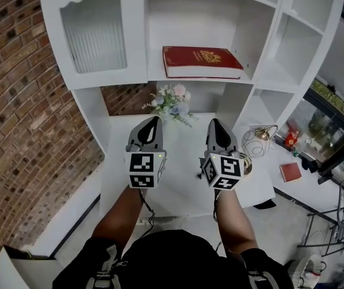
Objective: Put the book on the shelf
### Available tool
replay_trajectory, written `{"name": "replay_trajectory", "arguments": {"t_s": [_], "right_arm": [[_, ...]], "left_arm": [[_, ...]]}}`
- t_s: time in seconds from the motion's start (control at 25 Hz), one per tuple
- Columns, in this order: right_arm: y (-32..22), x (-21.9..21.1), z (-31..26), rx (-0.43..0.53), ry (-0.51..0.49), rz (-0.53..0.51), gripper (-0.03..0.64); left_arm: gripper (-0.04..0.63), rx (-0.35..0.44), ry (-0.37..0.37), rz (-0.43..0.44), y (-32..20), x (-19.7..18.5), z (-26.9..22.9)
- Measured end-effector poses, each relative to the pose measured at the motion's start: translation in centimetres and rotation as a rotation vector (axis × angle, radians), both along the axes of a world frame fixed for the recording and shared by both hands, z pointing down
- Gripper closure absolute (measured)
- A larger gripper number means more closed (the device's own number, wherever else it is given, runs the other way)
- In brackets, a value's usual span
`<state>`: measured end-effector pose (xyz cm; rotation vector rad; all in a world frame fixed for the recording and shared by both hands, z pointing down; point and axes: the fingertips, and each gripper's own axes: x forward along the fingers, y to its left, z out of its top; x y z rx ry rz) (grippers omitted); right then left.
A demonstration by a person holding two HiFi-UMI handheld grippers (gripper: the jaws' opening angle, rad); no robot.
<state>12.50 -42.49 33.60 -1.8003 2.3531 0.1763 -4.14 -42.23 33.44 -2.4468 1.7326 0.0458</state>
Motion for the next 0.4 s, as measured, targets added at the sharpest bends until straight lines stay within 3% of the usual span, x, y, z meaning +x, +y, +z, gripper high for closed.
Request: {"name": "replay_trajectory", "arguments": {"t_s": [0.4], "right_arm": [[0.53,0.29,0.78,-0.025,-0.018,-0.008,0.603]], "left_arm": [[0.581,-0.006,-0.003,0.014,0.74,0.44,0.07]]}}
